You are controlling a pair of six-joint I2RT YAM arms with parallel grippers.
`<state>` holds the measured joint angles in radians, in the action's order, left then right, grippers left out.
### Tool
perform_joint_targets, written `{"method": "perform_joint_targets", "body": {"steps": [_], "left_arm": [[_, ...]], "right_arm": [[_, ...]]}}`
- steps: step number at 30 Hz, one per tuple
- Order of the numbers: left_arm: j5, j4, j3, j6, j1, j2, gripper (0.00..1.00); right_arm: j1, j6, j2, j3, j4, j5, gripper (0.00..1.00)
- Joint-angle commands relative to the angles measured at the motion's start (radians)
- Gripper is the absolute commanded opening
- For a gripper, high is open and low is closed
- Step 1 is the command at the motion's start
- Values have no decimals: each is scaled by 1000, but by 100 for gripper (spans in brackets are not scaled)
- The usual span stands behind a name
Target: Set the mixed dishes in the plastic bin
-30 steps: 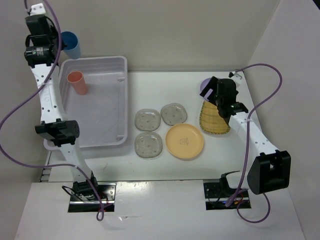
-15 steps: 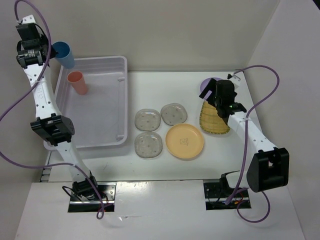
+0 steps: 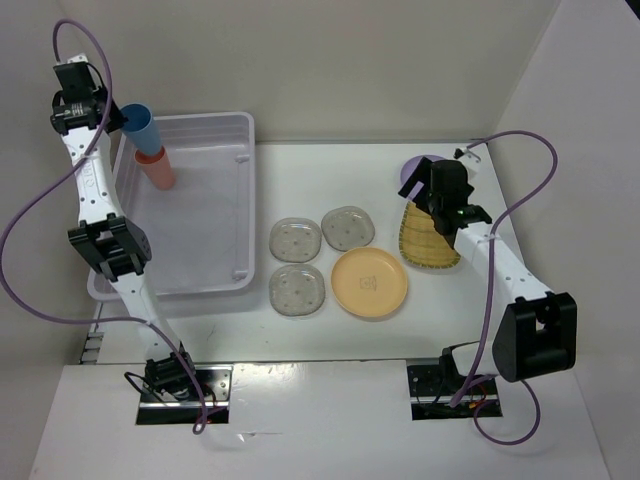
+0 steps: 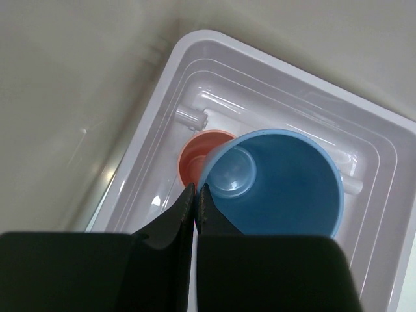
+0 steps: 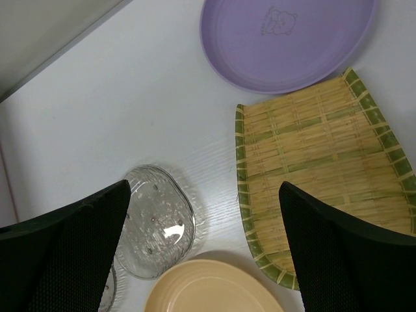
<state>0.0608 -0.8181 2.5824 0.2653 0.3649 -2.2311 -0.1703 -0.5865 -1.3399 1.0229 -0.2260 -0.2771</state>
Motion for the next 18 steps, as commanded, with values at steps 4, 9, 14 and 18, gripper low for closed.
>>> {"method": "perform_joint_targets", "body": {"steps": [4, 9, 14, 18], "left_arm": [[-4, 33, 105, 11, 6, -48, 0], [10, 24, 114, 20, 6, -68, 0], [11, 23, 104, 20, 6, -68, 0], [20, 23, 104, 11, 6, -77, 0]], "right_arm": [[-3, -1, -12, 39, 2, -25, 99], [-3, -1, -21, 58, -7, -25, 99], [-3, -10, -30, 69, -7, -34, 99], [-3, -10, -30, 60, -7, -43, 99]]}}
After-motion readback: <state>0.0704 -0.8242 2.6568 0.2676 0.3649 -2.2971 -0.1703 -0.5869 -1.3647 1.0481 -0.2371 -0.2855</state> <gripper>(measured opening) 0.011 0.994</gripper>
